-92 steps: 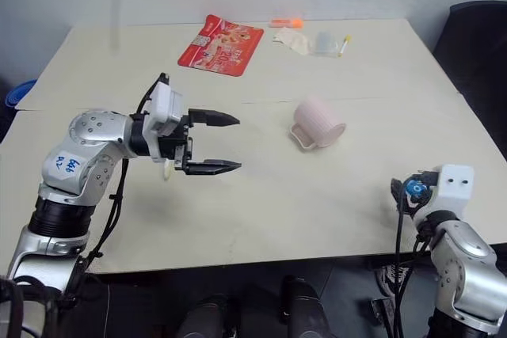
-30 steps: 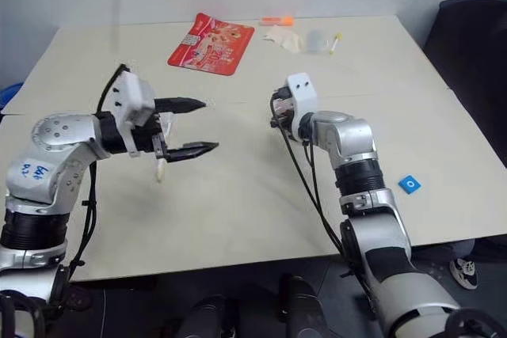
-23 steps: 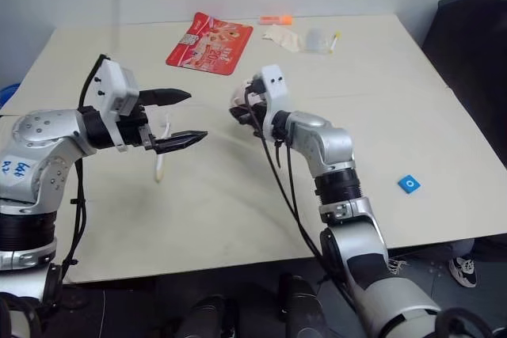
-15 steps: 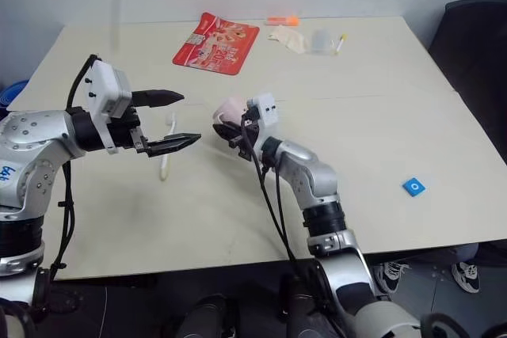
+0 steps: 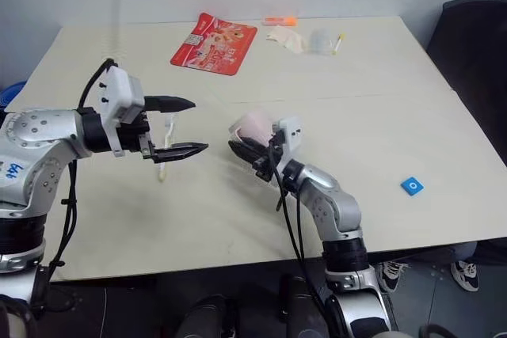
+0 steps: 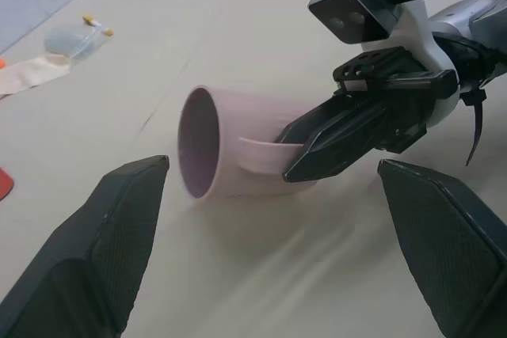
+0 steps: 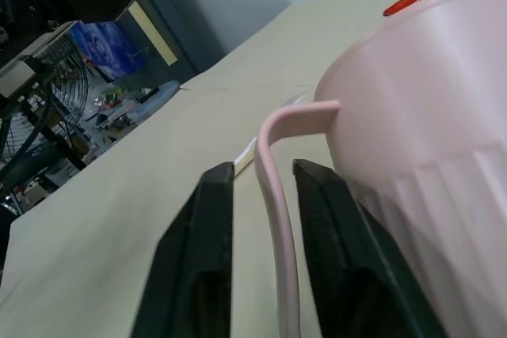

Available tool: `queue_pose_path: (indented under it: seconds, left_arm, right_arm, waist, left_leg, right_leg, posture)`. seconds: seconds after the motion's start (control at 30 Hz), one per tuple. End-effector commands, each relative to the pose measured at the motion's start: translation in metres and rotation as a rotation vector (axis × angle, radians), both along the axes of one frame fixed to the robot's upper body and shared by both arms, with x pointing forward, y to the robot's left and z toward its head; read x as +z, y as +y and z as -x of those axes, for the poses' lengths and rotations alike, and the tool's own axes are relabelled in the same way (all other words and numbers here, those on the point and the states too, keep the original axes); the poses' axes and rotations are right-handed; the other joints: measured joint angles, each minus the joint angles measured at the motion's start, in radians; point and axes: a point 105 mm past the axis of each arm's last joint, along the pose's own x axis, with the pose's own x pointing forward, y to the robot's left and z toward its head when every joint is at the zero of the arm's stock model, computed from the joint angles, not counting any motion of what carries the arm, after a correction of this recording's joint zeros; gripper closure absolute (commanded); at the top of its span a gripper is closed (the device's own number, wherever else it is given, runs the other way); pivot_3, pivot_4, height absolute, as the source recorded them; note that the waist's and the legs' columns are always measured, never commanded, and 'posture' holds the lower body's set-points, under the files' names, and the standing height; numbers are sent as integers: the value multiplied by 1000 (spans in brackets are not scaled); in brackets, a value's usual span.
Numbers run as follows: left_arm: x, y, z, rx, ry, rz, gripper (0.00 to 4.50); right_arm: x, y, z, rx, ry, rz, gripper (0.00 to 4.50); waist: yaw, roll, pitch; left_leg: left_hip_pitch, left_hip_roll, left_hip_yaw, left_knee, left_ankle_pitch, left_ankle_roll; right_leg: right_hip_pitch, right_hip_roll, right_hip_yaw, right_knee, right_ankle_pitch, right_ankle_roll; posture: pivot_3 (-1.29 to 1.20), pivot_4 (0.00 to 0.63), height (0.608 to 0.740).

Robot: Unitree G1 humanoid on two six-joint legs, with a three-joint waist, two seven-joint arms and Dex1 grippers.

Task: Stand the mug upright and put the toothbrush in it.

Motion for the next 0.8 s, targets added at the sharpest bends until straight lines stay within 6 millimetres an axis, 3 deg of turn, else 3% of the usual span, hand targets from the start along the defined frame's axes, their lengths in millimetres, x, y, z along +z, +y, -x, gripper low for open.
queue_pose_path:
  seconds: [0.03,0.13,0.23,0.47,0.53,0.8]
  left_arm:
    - [10,-4,3,-34,-50,-3,0]
    - [11,-5,2,-42,-52,-4,0]
    - [11,-3,0,-39,-55,-4,0]
    - [12,15,7,13,-47,-1,0]
    - [8,34,15,67,-22,-7,0]
    - [1,57,28,180,-4,-5,0]
  right_arm:
    - [15,-7,6,0,-48,-44,1947]
    - [16,-7,3,-17,-56,-27,947]
    - [11,-1,-3,-27,-92,122,18]
    - [15,8,1,13,-229,490,18]
    - [22,13,-1,20,-273,600,18]
    - [36,31,-11,51,-360,762,18]
  waist:
    - [0,0,0]
    - [0,0,0]
    - [-1,0,0]
    - [-3,0,0]
    - [-9,0,0]
    - [4,0,0]
  left_leg:
    - [0,0,0,0,0,0]
    - [0,0,0,0,0,0]
    - [0,0,1,0,0,0]
    - [1,0,1,0,0,0]
    - [0,1,1,0,0,0]
    - [0,0,0,0,0,0]
  right_leg:
    - [0,0,0,0,0,0]
    - [0,0,0,0,0,0]
    - [0,0,1,0,0,0]
    - [0,0,1,0,0,0]
    - [-1,0,1,0,0,0]
    - [0,-1,0,0,-1,-1]
  posture:
    - [0,150,740]
    - [0,150,740]
    - [0,150,740]
    - [0,150,740]
    - [0,150,740]
    - [0,150,740]
